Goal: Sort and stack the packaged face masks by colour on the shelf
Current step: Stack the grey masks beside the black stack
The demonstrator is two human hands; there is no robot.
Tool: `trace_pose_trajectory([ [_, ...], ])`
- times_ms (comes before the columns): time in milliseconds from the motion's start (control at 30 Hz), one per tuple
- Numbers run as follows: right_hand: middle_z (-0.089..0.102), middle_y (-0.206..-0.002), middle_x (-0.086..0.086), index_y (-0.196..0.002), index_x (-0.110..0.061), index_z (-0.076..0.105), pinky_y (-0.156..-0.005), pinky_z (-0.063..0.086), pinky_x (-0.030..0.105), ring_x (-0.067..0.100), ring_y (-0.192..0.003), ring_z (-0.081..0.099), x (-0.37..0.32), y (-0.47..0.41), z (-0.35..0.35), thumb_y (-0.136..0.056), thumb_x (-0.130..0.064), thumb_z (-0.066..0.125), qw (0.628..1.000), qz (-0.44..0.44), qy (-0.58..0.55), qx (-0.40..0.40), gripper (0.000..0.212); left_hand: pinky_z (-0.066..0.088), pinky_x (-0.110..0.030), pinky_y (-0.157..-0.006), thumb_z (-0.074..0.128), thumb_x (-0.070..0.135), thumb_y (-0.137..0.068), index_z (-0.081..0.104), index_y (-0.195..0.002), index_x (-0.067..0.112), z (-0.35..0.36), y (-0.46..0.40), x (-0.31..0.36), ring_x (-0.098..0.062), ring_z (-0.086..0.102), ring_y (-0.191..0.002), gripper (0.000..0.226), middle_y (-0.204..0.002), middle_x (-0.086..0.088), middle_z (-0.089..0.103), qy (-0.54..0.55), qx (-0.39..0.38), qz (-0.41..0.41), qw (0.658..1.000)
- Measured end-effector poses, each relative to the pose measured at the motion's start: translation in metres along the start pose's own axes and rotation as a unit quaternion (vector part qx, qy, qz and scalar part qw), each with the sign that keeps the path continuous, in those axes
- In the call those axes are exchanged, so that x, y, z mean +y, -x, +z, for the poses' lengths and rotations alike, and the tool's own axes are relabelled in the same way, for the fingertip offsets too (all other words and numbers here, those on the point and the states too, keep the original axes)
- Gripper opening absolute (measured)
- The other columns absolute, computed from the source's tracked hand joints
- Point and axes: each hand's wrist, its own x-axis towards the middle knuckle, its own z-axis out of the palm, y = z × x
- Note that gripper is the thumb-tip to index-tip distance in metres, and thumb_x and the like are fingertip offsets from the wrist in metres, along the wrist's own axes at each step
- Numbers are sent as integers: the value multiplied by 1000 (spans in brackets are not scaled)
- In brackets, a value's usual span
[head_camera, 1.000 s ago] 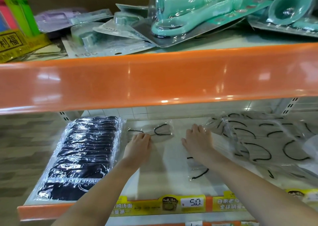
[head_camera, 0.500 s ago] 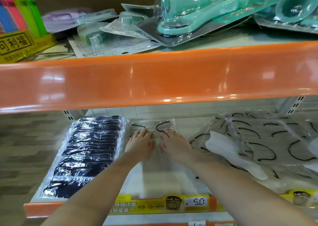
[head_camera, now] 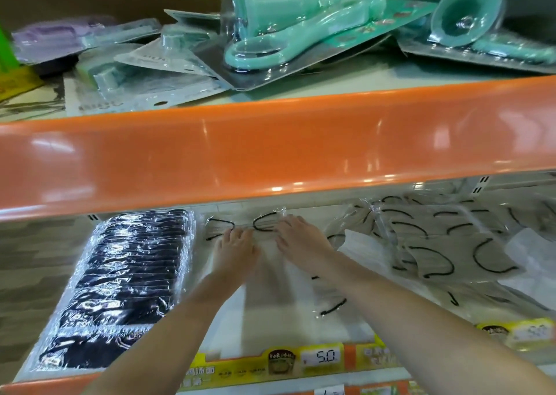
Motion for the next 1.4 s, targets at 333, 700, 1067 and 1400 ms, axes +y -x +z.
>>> trace_pose_trajectory([
  [333,29,-146,4,-140,-19,33,-108,25,39,26,-136,26,71,57,-9,-91,-39,50,993,103,63,-14,56,35,-32,-96,45,22,-96,51,-128,15,10,6,102,-23,45,-122,34,-129,-3,55,94,11,102,990],
  [700,24,-152,-7,-146,-23,28,-116,14,32,14,-142,16,79,85,6,-89,-46,49,995,93,1,32,65,37,-33,-62,51,11,-89,53,-68,16,8,11,134,-31,52,-81,22,-76,-8,56,246,-44,-13,968],
  [1067,29,-147,2,-145,-16,27,-108,31,33,22,-135,27,81,85,-8,-92,-17,47,988,119,6,100,56,34,-23,-55,75,25,-77,50,-60,22,-15,20,128,-6,46,-57,30,-60,10,52,375,-22,-3,927],
  [1400,26,-146,2,-143,-16,26,-104,38,38,25,-135,25,79,81,-20,-85,-3,53,991,110,16,71,66,58,-30,-75,74,7,-80,54,-83,9,-48,26,99,-12,64,-80,20,-102,-11,65,529,-77,6,845],
])
